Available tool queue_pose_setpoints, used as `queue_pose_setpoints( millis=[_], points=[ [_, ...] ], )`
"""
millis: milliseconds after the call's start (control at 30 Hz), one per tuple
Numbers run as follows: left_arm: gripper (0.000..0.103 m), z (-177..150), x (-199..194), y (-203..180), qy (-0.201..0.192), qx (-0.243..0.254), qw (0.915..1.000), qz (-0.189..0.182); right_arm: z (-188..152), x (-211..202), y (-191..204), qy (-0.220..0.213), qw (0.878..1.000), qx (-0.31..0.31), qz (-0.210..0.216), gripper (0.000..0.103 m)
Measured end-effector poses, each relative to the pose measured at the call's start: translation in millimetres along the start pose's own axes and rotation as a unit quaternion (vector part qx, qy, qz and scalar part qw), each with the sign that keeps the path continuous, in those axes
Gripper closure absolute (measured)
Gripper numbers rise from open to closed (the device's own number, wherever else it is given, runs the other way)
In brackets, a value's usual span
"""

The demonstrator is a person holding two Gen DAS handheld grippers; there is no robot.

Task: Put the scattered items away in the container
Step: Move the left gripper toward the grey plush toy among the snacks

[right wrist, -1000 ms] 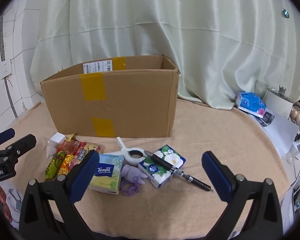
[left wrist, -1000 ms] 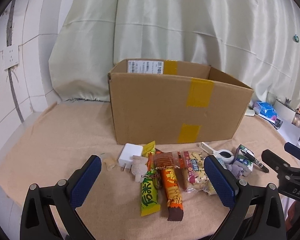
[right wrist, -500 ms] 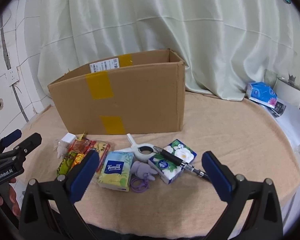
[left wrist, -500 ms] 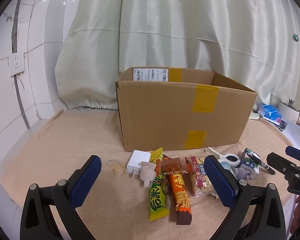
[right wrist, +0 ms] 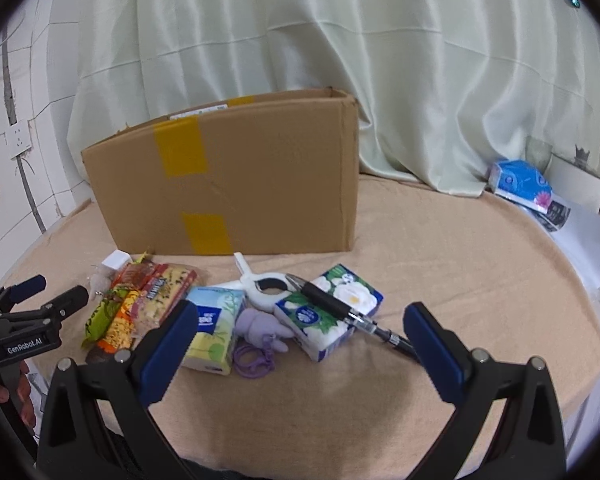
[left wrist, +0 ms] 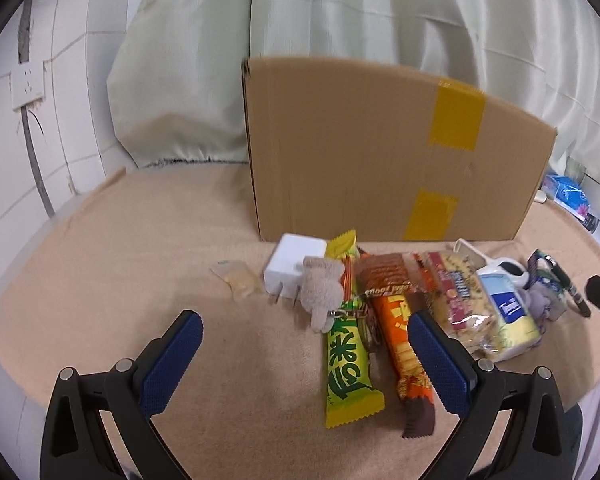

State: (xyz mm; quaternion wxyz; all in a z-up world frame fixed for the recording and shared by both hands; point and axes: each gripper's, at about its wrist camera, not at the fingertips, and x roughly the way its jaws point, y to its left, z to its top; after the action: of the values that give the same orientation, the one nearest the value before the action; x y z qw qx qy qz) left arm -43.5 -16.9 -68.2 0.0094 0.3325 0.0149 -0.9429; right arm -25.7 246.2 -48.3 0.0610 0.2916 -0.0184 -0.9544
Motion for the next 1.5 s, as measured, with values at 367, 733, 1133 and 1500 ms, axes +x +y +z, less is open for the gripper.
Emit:
queue_pose_setpoints(
  millis=[367, 733, 1133, 1500],
  points=[
    [0.03, -14, 25, -1, 0.033, -0.004, 0.9991, -0.028, -6, 11, -22, 0.01, 1.0, 0.013, -0.016, 0.0],
    [0.054, -18, 16, -3, 0.048, 0.004, 0.9968, -0.064, -9, 19, -26, 0.018, 1.0, 0.019, -0.007, 0.0],
    [0.054, -30, -2, -3, 0.048, 0.038, 0.9967, -0.052, -10, 18, -25, 0.02, 1.0, 0.02, -0.002, 0.0],
    [0.054, -16, 11, 5, 0.045, 0.004, 0.9962, -0.074, -8, 19, -22, 0.023, 1.0, 0.014, 0.001, 0.0]
  ],
)
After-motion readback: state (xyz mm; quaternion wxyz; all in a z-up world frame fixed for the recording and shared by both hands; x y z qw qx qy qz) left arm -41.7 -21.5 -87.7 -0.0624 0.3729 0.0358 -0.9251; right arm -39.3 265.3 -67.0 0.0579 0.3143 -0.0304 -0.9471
